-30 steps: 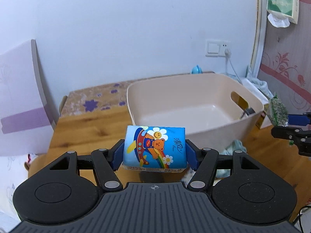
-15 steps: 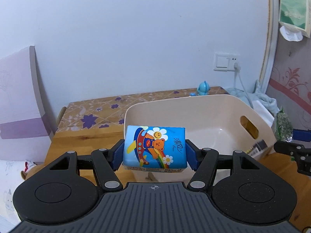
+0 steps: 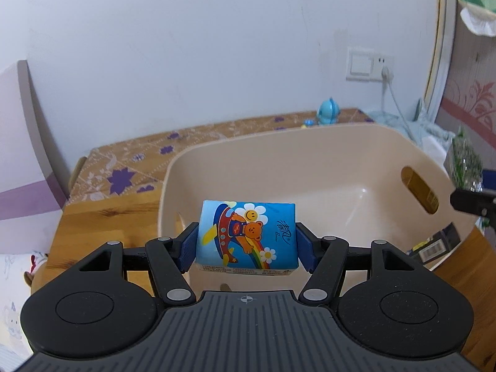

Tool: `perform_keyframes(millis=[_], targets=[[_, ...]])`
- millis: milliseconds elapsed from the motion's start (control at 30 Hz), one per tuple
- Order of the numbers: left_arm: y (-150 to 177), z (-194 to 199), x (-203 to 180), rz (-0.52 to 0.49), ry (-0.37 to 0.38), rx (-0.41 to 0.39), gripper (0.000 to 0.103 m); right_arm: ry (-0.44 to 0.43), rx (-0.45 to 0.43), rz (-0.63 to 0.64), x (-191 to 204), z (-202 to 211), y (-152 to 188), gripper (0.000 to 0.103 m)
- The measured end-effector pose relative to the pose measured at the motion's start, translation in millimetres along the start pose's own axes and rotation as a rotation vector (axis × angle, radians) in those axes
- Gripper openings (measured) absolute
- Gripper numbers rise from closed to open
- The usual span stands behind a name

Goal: Organize objects
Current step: 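Carry the cartoon pack and herb bag over the bin with both tools, then open both tools to drop the pack and herb bag into the bin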

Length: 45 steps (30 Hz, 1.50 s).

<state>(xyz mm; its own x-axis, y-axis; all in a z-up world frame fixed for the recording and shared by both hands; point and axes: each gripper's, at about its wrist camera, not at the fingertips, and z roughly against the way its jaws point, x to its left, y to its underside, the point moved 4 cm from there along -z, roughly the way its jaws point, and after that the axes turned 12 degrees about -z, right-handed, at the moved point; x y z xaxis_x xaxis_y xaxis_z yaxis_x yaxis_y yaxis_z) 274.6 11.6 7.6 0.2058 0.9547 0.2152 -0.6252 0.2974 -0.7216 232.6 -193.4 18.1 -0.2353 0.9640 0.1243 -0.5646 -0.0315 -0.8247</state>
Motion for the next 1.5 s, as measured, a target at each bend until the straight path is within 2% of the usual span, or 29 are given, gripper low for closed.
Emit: perform_keyframes(millis=[300,633,767,867,933,1500], targets=[[9.4,-27.1,-7.6,-0.015,0.003,0.077,0.065,-0.023,0.055,0.008,5.2,-21.7,0.2,0.047],[9.0,-30.6,-14.9,-0.039,-0.008,0.086,0.065,-0.025,0.115,0.021,11.3,-36.7,4.1,0.047],[8.7,-25.2,-12.9,-0.009,0.009,0.064,0.069,-0.018,0.112,0.014,10.8,-36.3,4.4,0.048],[7.0,-15.8,-12.9,-0.007,0.003,0.036,0.077,-0.039,0.111,-0.009,10.3,-33.7,3.8,0.058],[5.4,-9.3,-13.9,-0.017,-0.001,0.022,0.080,-0.042,0.106,-0.012,10.6,-30.8,4.0,0.059],[13.8,54.9,2.7,-0.011,-0.040,-0.060,0.084,-0.044,0.029,0.003,14.5,22.1,4.6,0.073]])
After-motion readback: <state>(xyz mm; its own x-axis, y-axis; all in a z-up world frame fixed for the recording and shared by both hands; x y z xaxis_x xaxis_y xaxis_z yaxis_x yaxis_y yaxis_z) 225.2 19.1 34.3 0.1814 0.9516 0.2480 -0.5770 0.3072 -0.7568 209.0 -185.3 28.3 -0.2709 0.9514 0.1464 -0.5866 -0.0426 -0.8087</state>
